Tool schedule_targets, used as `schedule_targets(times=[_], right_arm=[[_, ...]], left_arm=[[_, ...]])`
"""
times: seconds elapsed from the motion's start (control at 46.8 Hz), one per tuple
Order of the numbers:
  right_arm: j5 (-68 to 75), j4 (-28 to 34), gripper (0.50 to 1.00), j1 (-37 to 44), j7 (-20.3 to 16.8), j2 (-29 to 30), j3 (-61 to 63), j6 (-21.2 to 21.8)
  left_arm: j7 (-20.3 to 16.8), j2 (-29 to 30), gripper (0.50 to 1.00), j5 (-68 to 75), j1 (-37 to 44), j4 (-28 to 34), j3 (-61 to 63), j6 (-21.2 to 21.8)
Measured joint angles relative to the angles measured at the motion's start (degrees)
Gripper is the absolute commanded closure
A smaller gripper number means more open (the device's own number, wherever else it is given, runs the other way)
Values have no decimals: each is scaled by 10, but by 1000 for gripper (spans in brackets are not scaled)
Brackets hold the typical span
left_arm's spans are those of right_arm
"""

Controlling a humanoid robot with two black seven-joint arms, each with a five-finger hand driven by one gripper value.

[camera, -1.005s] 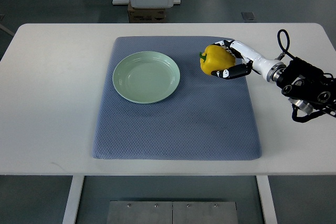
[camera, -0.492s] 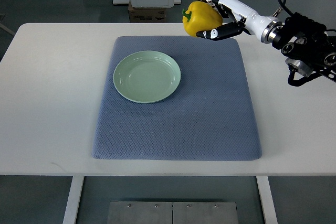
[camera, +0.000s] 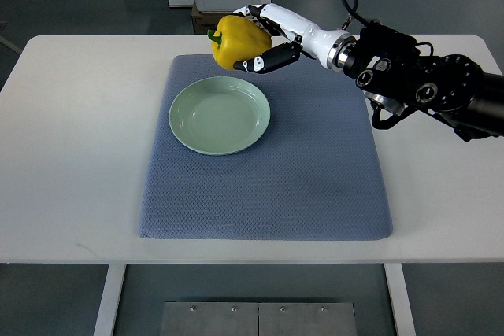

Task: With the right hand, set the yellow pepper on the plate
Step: 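Carry the pepper over the green plate and lower it onto the plate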

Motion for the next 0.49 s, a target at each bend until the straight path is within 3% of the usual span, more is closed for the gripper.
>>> schedule_targets(times=[0.128,0.342,0.492], right_arm=[[0,-43,1000,-6,-3,45,-11,17],[0,-106,1000,-29,-9,47,-28,29],[-3,-116,1000,-47,-13,48,-32,31]], left_arm=[[0,0,500,0,0,0,0,0],[0,0,500,0,0,0,0,0],[0,0,500,0,0,0,0,0]])
